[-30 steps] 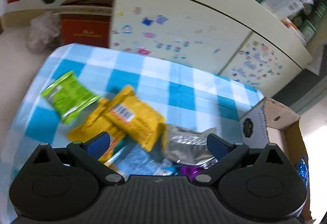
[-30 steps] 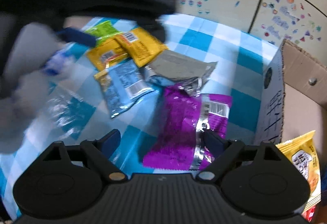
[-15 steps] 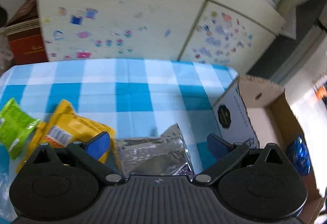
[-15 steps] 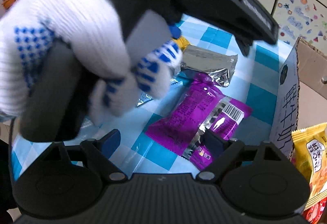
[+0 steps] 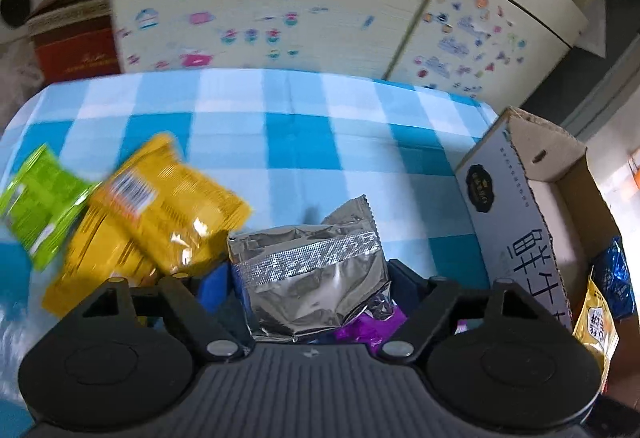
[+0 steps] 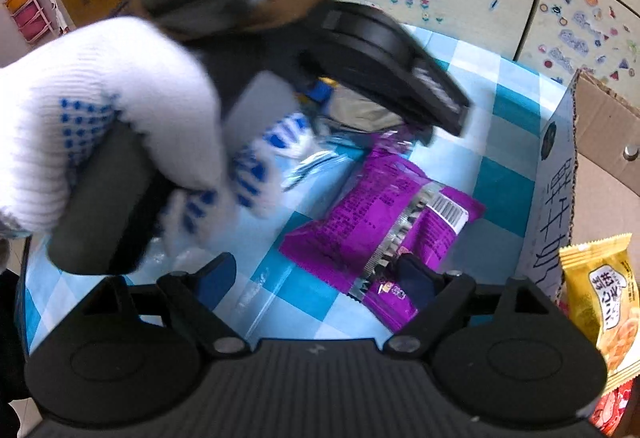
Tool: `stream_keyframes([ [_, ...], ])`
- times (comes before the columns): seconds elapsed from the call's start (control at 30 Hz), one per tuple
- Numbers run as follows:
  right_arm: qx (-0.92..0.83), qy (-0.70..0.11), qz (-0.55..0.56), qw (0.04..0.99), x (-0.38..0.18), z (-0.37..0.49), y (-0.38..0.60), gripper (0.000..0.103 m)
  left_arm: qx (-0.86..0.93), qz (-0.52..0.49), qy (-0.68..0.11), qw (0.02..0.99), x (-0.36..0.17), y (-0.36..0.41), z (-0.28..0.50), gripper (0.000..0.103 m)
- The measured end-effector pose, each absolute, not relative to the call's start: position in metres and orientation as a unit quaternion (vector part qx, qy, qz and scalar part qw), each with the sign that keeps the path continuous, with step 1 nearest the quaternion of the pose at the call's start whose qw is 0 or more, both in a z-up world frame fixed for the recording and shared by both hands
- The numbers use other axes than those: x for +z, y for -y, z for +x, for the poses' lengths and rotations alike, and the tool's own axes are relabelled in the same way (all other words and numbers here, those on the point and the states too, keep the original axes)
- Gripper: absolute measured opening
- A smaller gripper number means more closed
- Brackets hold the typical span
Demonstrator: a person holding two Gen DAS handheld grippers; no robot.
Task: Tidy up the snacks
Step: 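Grasp the silver packet with the left gripper while the right gripper moves over the purple packet, then grasp the purple packet with the right gripper while the left gripper holds the silver packet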
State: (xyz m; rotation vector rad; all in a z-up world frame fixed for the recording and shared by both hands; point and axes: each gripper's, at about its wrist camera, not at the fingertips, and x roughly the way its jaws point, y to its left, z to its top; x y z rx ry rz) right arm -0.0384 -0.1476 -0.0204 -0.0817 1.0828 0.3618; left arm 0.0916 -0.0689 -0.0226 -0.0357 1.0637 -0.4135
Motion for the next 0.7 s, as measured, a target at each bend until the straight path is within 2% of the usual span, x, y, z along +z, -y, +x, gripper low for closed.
stream_keyframes([
  [0.33, 0.121, -0.514, 0.013, 0.849, -0.020, -0.028, 0.166, 0.088, -0.145, -0.039, -0.512, 0.846, -0.003, 0.028, 0.066, 0.083],
  [0.7, 0.062, -0.496, -0.012, 0.866, -0.025, -0.021, 0.156, 0.090, -0.125, -0.084, -0.492, 0.857, 0.031, -0.012, 0.025, 0.083],
])
